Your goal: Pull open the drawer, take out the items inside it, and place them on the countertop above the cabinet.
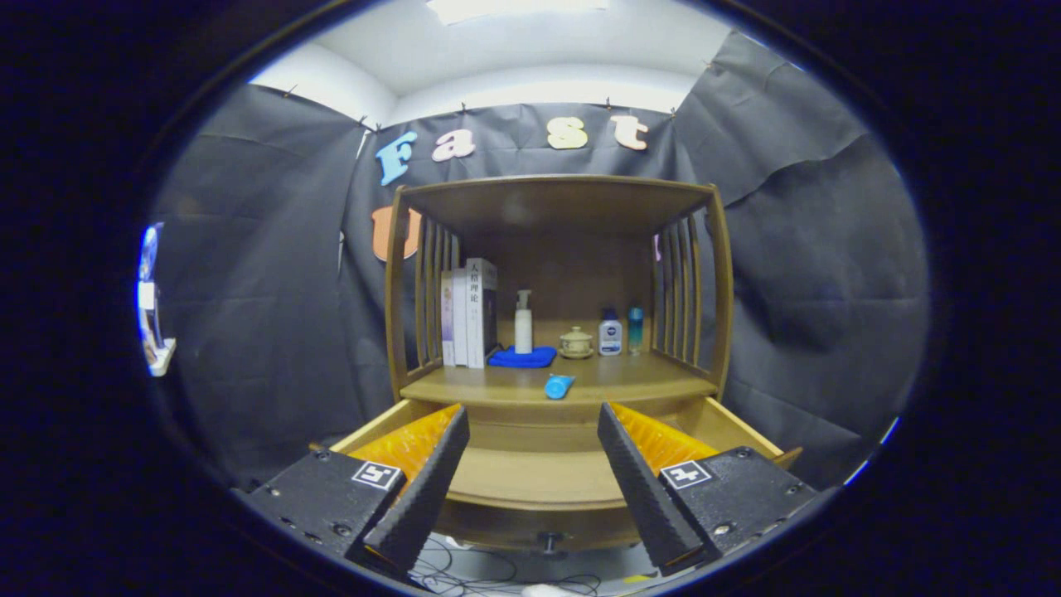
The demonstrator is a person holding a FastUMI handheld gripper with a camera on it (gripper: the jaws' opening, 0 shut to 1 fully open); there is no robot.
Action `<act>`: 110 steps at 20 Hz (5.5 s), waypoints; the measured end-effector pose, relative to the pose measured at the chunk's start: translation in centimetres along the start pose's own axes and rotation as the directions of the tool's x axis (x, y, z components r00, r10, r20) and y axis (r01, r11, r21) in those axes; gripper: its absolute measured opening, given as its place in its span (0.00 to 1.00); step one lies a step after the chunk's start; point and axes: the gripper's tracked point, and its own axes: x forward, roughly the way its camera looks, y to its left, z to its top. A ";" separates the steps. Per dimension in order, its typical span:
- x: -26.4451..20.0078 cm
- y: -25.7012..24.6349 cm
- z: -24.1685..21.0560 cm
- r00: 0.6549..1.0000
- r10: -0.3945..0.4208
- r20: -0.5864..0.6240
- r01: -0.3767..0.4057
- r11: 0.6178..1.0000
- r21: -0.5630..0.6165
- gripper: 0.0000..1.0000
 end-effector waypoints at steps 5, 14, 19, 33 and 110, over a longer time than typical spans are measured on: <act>-1.1 -0.4 -7.2 0.997 -0.040 -0.064 0.038 0.999 -0.024 0.99; 0.0 -0.4 -14.1 0.980 -0.090 -0.180 0.087 0.996 -0.026 0.99; 1.4 -0.5 -15.6 0.975 -0.114 -0.191 0.104 0.993 -0.060 0.99; 3.7 -0.7 -16.2 0.973 -0.094 -0.209 0.086 0.995 -0.045 0.99; 2.4 -2.1 0.9 0.997 -0.070 0.021 0.069 0.997 0.033 0.99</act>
